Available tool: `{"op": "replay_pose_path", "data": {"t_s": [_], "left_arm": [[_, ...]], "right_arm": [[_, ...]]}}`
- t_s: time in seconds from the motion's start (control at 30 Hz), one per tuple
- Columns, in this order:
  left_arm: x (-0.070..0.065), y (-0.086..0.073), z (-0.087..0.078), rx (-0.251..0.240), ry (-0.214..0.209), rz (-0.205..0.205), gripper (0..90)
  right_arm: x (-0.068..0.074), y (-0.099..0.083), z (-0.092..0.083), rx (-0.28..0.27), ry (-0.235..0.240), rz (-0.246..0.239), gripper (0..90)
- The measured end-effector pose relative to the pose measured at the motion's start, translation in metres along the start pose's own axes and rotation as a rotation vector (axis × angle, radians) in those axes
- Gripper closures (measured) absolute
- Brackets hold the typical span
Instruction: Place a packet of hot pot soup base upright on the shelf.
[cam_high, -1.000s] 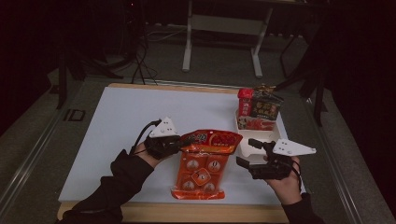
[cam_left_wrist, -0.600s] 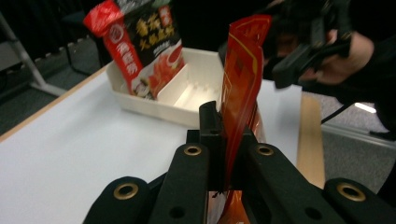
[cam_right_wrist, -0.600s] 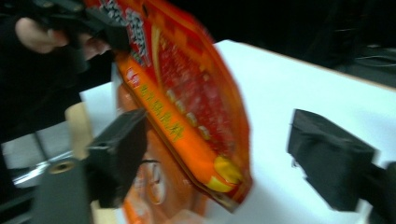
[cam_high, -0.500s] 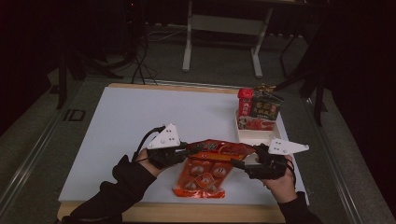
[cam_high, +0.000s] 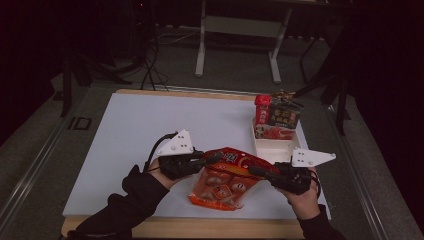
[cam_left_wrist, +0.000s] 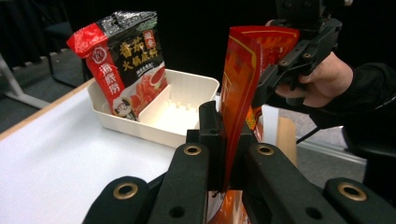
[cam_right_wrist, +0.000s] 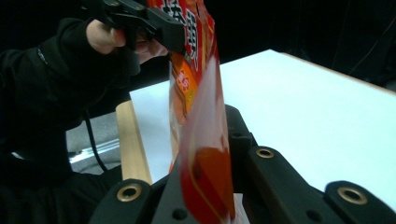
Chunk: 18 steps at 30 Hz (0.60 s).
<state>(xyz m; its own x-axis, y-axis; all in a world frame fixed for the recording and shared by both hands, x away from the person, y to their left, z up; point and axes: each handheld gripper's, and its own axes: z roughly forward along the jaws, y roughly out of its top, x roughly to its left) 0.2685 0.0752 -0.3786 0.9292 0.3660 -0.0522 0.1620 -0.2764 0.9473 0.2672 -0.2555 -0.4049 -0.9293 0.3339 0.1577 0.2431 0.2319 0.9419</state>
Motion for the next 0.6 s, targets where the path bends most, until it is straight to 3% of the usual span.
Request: {"op": "replay_pose_path", "data": {"t_s": [0.1,0.2,0.33,0.43,0.6], "left_arm": [[0.004,-0.001,-0.002,-0.010,-0.007,-0.004,89.0],[0.005,-0.002,-0.004,-0.020,-0.011,0.009,88.3],[0.007,-0.002,-0.007,-0.039,-0.018,-0.017,81.7],[0.007,-0.003,-0.007,-0.056,0.010,-0.027,66.5],[0.010,-0.006,-0.010,-0.090,0.003,-0.068,38.6]], "right_arm": [[0.001,0.006,0.001,0.006,-0.023,-0.028,90.0],[0.001,0.012,0.002,0.013,-0.019,-0.004,90.0],[0.002,0.023,0.000,0.007,-0.015,-0.011,90.0],[0.003,0.031,0.000,0.014,-0.022,-0.027,90.0],[-0.002,0.039,0.003,0.017,-0.017,-0.023,90.0]]}}
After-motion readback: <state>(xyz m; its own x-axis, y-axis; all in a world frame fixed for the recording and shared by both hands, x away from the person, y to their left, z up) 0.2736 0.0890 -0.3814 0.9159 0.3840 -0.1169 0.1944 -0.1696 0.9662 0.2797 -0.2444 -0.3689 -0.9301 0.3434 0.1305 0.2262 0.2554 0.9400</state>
